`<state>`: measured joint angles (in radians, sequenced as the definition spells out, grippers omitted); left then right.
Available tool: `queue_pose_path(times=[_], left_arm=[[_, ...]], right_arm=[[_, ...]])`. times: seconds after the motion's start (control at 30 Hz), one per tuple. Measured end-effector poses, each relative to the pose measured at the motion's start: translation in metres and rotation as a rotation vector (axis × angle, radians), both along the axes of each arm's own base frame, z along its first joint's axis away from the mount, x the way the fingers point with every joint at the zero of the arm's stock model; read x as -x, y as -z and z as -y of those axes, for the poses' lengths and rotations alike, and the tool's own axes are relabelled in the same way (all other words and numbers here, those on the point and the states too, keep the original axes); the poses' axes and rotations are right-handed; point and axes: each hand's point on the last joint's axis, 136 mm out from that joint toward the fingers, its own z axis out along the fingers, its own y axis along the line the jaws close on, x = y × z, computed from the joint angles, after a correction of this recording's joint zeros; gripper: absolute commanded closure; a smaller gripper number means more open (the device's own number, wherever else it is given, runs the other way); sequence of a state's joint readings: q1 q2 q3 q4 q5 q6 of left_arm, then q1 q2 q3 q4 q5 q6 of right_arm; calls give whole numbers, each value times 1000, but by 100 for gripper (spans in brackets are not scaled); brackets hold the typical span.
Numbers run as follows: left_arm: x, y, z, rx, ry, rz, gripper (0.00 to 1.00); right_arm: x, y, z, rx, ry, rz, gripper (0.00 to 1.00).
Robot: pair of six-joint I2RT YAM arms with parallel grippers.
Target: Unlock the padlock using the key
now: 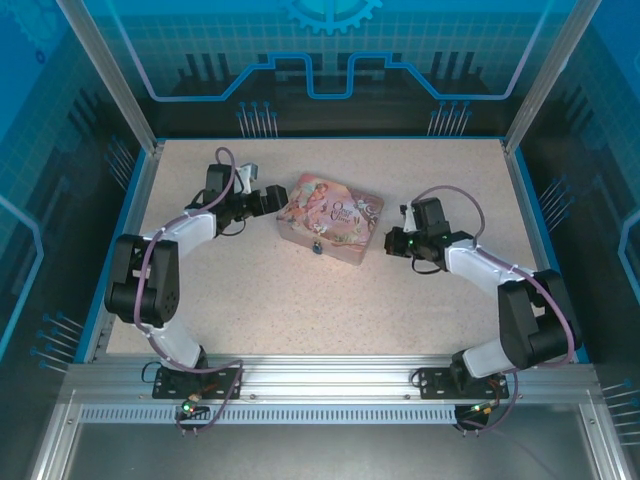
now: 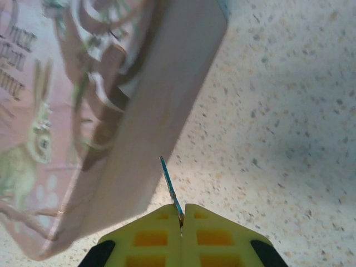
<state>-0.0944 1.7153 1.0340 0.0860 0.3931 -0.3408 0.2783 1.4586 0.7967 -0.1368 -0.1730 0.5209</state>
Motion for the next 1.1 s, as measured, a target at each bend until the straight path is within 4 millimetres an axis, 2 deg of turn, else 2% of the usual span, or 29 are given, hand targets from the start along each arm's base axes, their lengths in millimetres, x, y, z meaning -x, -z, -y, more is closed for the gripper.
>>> queue_pose_path(times=[0.13,0.27,0.33,0.47,0.63,0.7,0.83,1.1], left_arm=[[19,1,-2,3,-5,8,2],[46,-7,2,15,2,29,3],[56,-14,9,20,20,52,4],[74,-19,22,41,56,77,4],[90,-4,31,53,75,42,5],[95,2,32,62,75,23,5],[103,11,36,67,87,4,5],[111,20,60,95,141,7,5]], right_arm=[[-11,-31,-23,-88,-75,58,100],[-25,-65,-58,-171,-165,125,100],[-32,-71,-74,-205,-196,134,100],[-54,-65,-106,-257,-246,103,100],[-65,-37,-140,-295,-283,24,100],[-68,-34,-149,-313,-296,12,100],[-75,-35,-153,-322,-290,16,100],[-79,-33,-150,-297,-281,15,100]])
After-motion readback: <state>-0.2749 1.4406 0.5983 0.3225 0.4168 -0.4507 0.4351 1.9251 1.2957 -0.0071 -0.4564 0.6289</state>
